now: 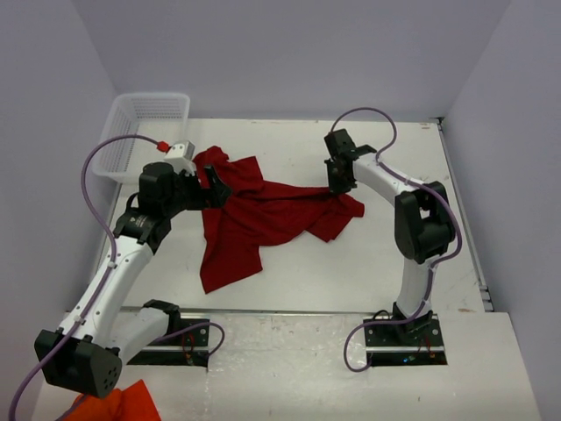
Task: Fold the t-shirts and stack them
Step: Flatten out the tshirt
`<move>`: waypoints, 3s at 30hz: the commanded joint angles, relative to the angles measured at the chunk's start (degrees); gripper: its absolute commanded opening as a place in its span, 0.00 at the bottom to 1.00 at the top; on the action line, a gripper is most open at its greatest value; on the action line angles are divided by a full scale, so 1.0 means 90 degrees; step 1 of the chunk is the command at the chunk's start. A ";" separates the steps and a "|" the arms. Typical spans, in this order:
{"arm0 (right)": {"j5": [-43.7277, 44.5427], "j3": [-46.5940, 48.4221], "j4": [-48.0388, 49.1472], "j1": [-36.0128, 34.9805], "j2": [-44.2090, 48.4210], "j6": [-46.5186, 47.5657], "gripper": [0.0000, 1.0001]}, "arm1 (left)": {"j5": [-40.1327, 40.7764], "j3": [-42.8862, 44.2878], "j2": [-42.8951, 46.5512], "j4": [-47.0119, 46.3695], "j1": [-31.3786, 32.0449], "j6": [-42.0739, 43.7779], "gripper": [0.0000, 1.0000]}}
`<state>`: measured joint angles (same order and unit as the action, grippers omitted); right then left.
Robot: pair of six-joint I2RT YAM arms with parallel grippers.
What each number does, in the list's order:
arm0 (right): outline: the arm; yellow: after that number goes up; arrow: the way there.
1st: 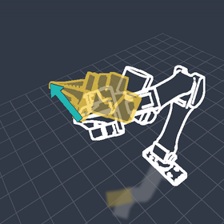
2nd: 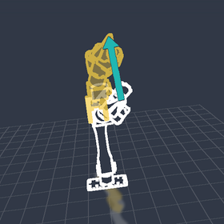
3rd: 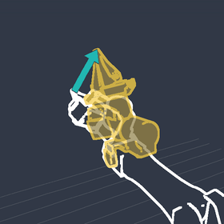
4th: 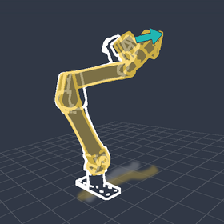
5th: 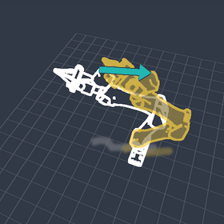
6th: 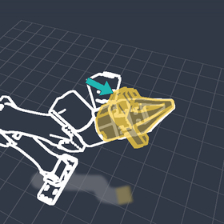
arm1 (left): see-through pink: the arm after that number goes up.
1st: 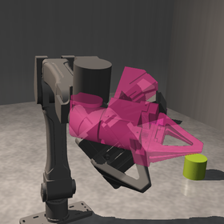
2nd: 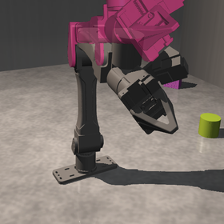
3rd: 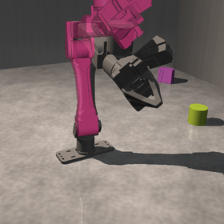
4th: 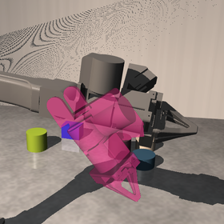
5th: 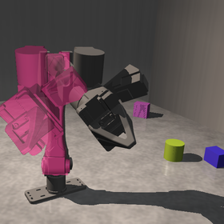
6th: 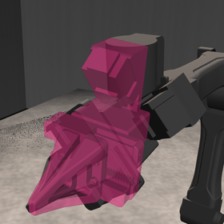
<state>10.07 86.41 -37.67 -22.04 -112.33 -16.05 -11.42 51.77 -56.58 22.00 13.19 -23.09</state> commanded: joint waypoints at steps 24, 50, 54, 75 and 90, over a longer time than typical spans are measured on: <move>0.1128 0.1160 -0.0922 0.0193 0.1310 0.0143 0.00 | 0.2135 -0.0546 -0.1086 0.0544 0.0819 -0.0940 1.00; 0.0005 0.1414 -0.0844 0.1336 0.1173 0.0143 0.00 | 0.3496 -0.2022 -0.1252 0.1540 0.2724 -0.4036 0.83; -0.0034 0.1463 -0.0853 0.1404 0.1134 0.0182 0.00 | 0.3320 -0.2012 -0.1584 0.1345 0.2734 -0.4007 0.79; -0.0288 0.2156 -0.1127 0.2634 0.0792 0.0202 0.00 | 0.2617 -0.2178 -0.1585 0.0984 0.2734 -0.3772 0.55; -0.0406 0.2030 -0.1137 0.2654 0.0860 0.0172 0.00 | 0.1211 -0.2090 -0.2609 -0.0628 0.3251 -0.3284 0.59</move>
<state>6.87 103.66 -47.79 1.89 -105.69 -15.31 5.17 34.89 -77.30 17.63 40.71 -53.17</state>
